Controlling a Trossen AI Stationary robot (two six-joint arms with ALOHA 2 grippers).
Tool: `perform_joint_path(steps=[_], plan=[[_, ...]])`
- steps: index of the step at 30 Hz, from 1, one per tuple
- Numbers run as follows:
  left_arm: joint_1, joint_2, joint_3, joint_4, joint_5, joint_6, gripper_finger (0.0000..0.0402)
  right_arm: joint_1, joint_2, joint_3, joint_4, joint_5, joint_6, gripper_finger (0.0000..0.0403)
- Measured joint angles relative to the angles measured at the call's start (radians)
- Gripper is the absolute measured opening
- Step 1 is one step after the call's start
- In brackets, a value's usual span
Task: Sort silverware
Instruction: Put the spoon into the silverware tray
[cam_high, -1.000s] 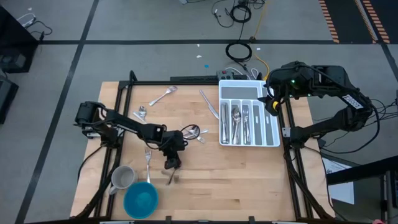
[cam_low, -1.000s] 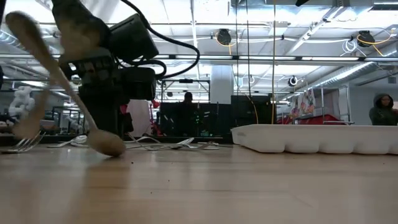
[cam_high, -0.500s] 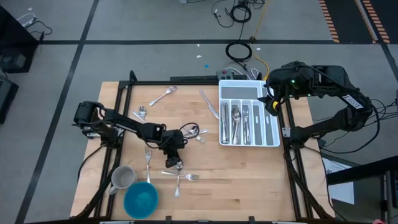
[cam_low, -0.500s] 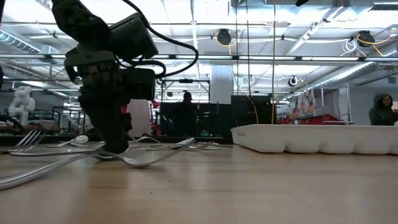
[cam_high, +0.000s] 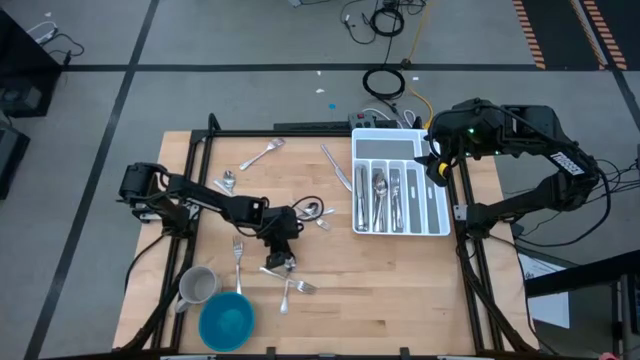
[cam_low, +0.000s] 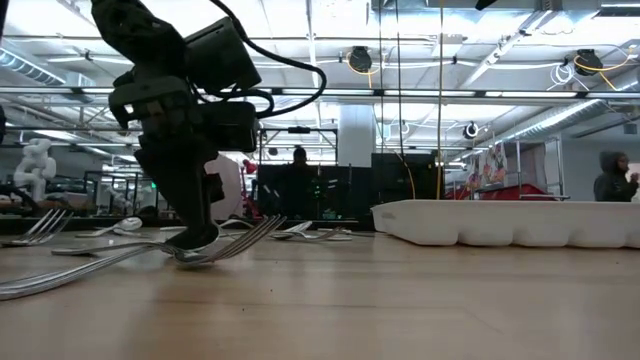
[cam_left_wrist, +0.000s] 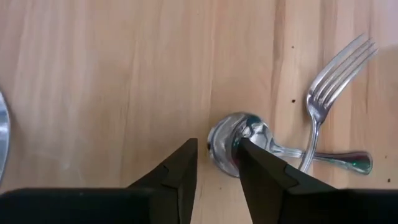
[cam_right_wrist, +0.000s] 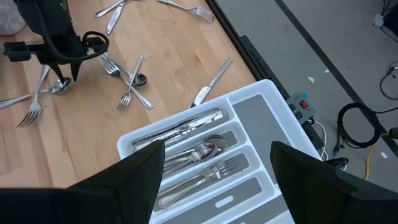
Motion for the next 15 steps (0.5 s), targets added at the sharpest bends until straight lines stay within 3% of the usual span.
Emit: perform_joint_path(steps=[8, 15], plan=[[0.006, 0.042, 0.002, 0.014, 0.017, 0.054, 0.011, 0.0, 0.0, 0.0, 0.0, 0.0, 0.002, 0.0286], [0.017, 0.071, 0.006, 0.07, 0.054, 0.136, 0.0019, 0.0, 0.0, 0.0, 0.0, 0.0, 0.002, 0.0286]])
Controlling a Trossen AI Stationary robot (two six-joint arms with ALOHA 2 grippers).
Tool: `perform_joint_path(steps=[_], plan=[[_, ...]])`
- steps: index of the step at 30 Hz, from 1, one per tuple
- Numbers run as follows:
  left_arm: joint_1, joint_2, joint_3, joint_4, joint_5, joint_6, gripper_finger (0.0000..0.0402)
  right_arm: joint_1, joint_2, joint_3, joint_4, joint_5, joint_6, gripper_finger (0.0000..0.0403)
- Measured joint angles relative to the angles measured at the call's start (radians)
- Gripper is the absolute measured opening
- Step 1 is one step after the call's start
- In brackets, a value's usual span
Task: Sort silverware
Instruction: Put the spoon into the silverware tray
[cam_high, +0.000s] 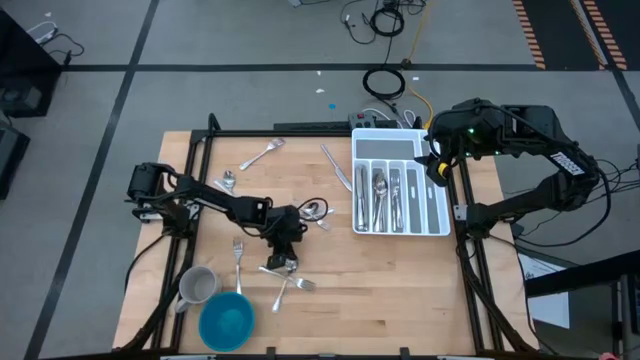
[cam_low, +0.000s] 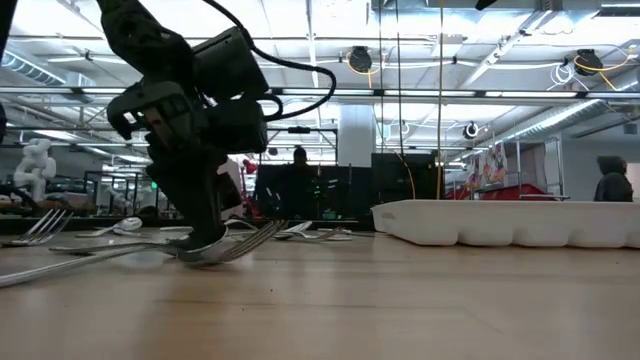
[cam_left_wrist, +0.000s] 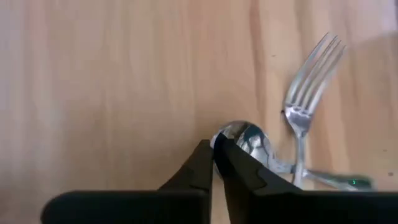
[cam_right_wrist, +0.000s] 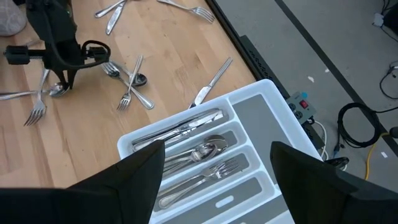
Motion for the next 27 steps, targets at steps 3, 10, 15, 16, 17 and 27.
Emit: perform_joint_path(steps=[3, 10, 15, 16, 17, 27], plan=[[0.015, 0.001, -0.004, 0.028, 0.022, -0.012, 0.0013, 0.0, 0.0, 0.0, 0.0, 0.001, 0.001, 0.0286], [0.057, 0.0, -0.005, 0.119, -0.047, -0.062, 0.001, 0.0, 0.0, 0.0, 0.0, 0.003, 0.028, 0.0286], [0.079, -0.025, -0.005, 0.12, -0.105, -0.098, 0.001, 0.0, 0.0, 0.0, 0.0, 0.001, 0.041, 0.0286], [0.08, -0.037, -0.005, 0.119, -0.117, -0.101, 0.001, 0.0, 0.0, 0.0, 0.0, 0.001, 0.042, 0.0286], [0.08, -0.052, -0.005, 0.118, -0.132, -0.101, 0.0009, 0.0, 0.0, 0.0, 0.0, 0.001, 0.042, 0.0286], [0.066, -0.237, 0.063, -0.016, -0.316, -0.063, 0.0004, 0.0, 0.0, 0.0, 0.001, 0.001, 0.042, 0.0286]])
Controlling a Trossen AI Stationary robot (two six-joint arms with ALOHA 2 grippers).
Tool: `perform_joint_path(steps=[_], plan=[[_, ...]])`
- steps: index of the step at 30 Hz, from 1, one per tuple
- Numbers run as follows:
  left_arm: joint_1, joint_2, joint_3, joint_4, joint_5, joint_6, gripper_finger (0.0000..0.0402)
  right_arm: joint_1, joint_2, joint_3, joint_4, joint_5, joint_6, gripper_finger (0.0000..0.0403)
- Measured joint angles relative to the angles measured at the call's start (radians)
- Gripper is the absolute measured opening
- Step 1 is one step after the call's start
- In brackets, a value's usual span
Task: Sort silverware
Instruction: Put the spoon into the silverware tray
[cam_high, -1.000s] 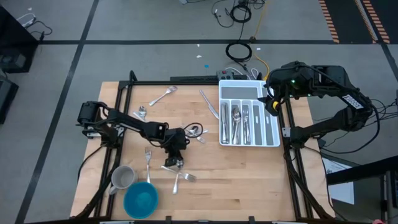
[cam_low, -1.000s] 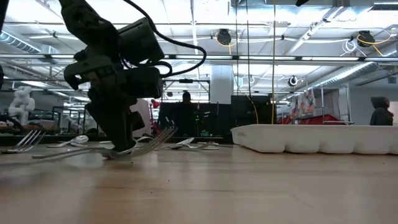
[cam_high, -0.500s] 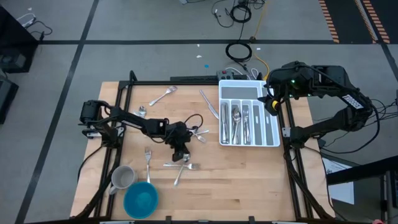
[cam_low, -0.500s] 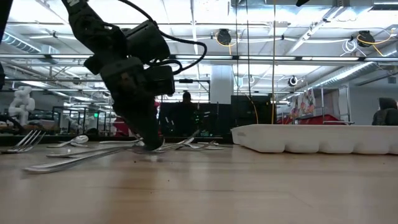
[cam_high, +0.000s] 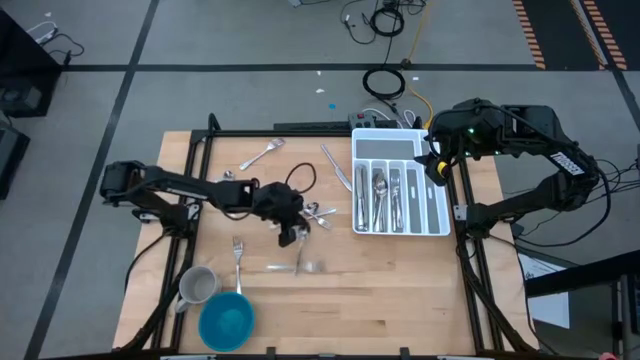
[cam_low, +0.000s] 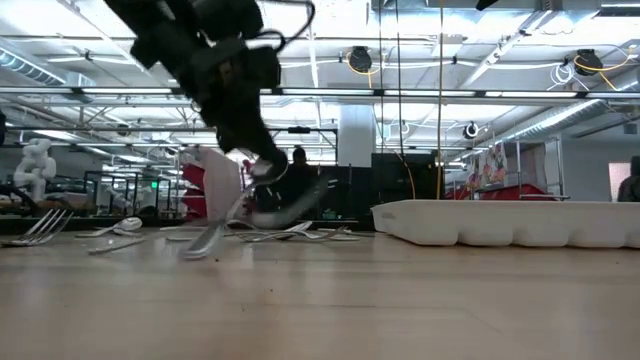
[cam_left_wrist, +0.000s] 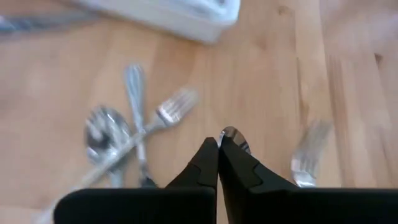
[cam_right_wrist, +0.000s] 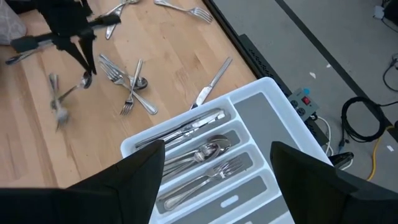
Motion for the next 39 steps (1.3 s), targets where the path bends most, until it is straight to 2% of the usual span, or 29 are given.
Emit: perform_joint_path(steps=[5, 11, 20, 24, 28, 34, 39], plan=[[-0.015, -0.048, 0.051, -0.057, -0.119, 0.045, 0.0003, 0.0, 0.0, 0.0, 0.013, 0.003, 0.0, 0.0286], [-0.013, -0.06, 0.141, -0.059, -0.207, 0.093, 0.0003, 0.0, 0.0, 0.0, 0.023, 0.003, 0.0, 0.0286], [0.07, -0.053, 0.319, 0.0, -0.219, 0.123, 0.0003, 0.0, 0.0, 0.0, 0.025, 0.003, 0.0, 0.0286], [0.131, -0.041, 0.361, 0.073, -0.159, 0.123, 0.0003, 0.0, 0.0, 0.0, 0.028, 0.004, -0.001, 0.0286], [0.185, 0.024, 0.426, 0.108, -0.088, 0.115, 0.0003, 0.0, 0.0, 0.0, 0.028, 0.004, -0.001, 0.0286], [0.233, 0.227, 0.606, 0.103, 0.085, 0.12, 0.0003, 0.0, 0.0, 0.0, 0.028, 0.004, 0.0, 0.0286], [0.262, 0.406, 0.798, 0.059, 0.186, 0.148, 0.0003, 0.0, 0.0, 0.0, 0.028, 0.004, 0.01, 0.0286]])
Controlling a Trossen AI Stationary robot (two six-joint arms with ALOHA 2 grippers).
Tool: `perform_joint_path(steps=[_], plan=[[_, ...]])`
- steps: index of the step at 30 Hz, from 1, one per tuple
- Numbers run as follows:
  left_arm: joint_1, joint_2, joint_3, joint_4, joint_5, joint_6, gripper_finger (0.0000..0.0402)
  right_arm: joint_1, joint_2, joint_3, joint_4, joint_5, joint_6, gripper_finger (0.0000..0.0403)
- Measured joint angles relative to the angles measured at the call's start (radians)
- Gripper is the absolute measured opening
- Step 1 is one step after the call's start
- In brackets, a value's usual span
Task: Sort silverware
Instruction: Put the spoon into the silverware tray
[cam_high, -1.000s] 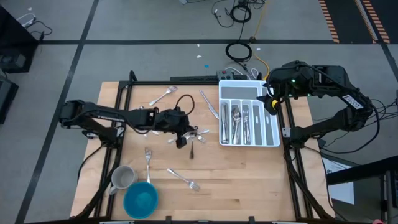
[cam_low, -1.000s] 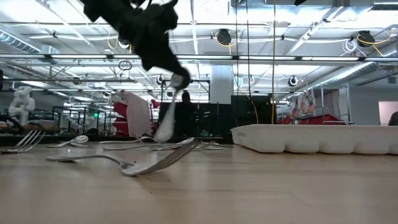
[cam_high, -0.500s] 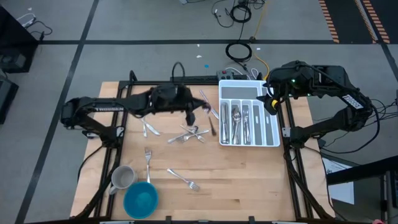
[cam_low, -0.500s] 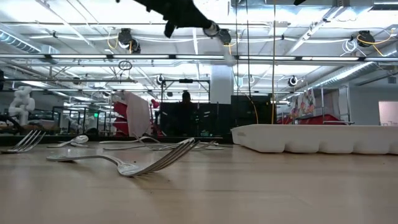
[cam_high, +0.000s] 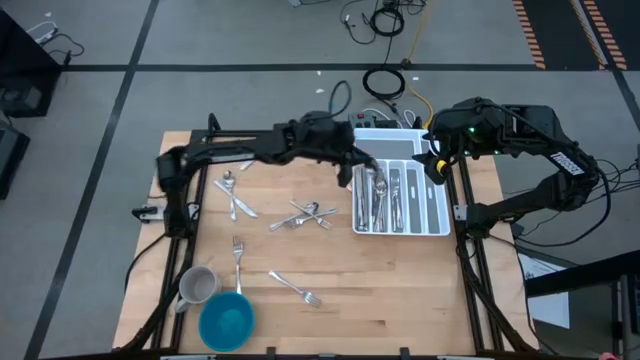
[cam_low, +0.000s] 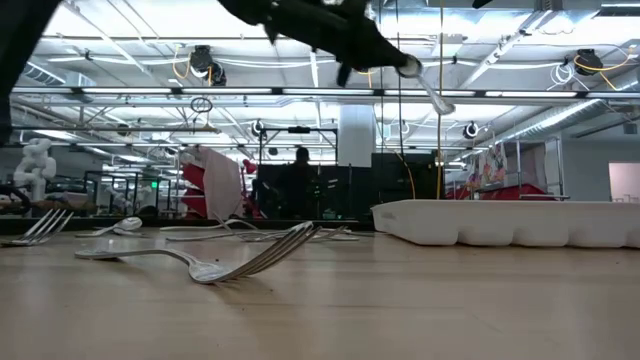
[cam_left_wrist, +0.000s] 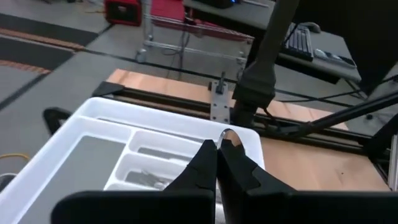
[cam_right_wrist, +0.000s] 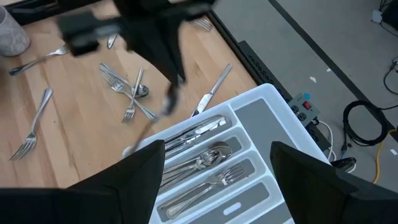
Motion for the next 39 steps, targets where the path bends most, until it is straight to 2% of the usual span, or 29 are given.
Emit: perform_joint_path(steps=[7, 12, 34, 39], plan=[[0.043, 0.206, 0.195, -0.054, 0.076, 0.016, 0.0003, 0.0, 0.0, 0.0, 0.0, 0.0, 0.001, 0.0286], [0.056, 0.306, 0.257, -0.066, 0.112, 0.017, 0.0003, 0.0, 0.0, 0.0, 0.0, 0.0, 0.002, 0.0286], [0.051, 0.505, 0.262, -0.019, 0.134, 0.005, 0.0002, 0.0, 0.0, 0.0, 0.001, 0.0, -0.002, 0.0286], [0.05, 0.507, 0.262, -0.038, 0.084, 0.014, 0.0013, 0.0, 0.0, 0.0, 0.001, 0.0, -0.002, 0.0286]])
